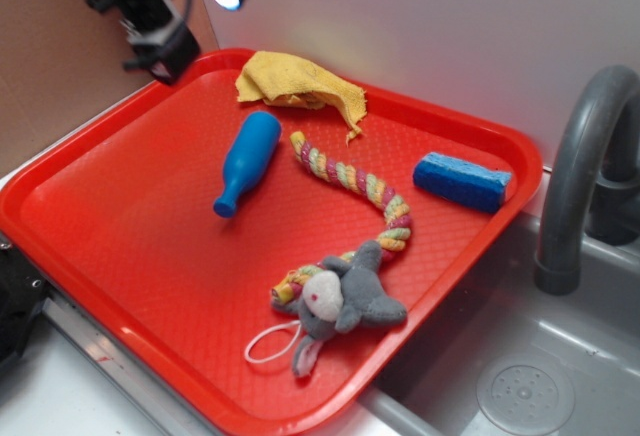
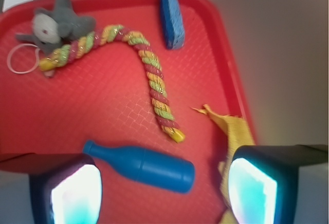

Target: Grab the multicolored rope.

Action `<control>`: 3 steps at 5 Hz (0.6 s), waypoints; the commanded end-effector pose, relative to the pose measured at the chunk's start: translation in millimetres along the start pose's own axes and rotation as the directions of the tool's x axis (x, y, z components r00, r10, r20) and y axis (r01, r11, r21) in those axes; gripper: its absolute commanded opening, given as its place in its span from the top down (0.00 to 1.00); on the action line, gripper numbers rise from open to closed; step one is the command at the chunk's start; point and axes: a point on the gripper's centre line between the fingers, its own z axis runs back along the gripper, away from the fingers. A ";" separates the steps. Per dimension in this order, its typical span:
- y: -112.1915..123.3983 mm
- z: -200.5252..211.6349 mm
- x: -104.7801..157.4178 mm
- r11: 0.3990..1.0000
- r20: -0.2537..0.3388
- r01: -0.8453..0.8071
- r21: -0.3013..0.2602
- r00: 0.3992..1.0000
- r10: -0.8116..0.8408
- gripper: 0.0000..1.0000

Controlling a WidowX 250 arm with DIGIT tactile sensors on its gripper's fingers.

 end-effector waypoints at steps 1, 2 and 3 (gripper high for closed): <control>10.9 -35.1 36.6 0.998 -0.023 -0.036 0.055 0.999 0.038 0.00; 14.3 -57.2 42.3 0.999 -0.007 -0.023 0.036 1.000 0.023 0.00; 10.0 -84.3 44.6 0.999 -0.037 0.036 0.012 0.999 -0.035 0.00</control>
